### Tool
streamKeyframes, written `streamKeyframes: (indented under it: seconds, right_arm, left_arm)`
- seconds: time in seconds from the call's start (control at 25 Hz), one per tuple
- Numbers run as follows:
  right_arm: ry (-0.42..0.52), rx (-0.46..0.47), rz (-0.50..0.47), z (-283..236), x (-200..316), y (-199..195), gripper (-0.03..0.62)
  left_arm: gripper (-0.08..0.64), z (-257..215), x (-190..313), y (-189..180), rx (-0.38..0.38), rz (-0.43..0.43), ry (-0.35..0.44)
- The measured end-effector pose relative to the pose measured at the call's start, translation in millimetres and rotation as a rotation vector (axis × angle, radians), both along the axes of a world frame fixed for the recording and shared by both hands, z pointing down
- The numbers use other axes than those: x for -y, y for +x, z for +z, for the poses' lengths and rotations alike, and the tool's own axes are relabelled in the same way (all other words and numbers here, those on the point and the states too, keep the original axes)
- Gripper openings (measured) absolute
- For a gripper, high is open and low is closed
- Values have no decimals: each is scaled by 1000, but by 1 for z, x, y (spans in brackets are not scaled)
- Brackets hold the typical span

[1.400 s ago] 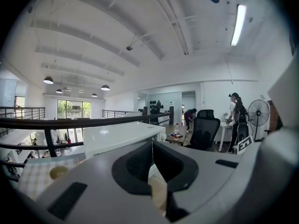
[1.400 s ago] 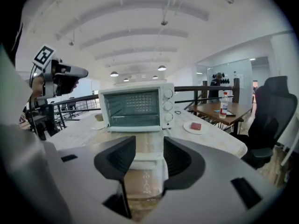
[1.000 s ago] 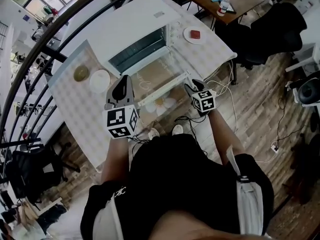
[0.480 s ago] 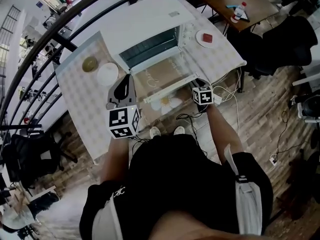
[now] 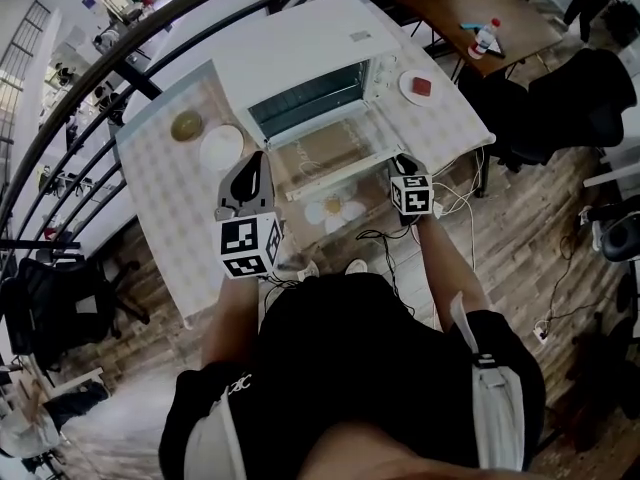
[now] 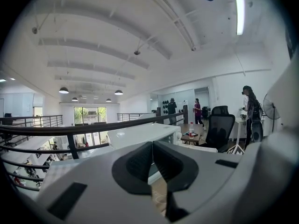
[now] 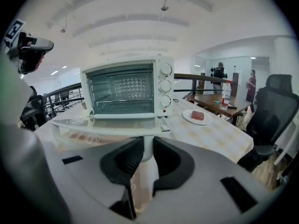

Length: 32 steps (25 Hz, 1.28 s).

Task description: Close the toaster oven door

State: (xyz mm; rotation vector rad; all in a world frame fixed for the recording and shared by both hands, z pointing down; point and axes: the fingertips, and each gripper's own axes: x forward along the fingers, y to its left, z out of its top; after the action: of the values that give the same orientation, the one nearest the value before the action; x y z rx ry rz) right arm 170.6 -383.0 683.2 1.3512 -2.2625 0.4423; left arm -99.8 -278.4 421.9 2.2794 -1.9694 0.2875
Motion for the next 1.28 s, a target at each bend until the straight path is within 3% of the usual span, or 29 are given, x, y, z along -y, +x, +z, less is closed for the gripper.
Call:
streamKeyframes:
  seconds: [0.48, 1.28]
  right_arm:
    - [165, 20, -35, -84, 38, -24, 71]
    - [179, 38, 33, -153, 121, -67, 69]
  left_arm:
    - [17, -5, -7, -16, -30, -24, 22]
    - [17, -16, -13, -50, -52, -81, 63]
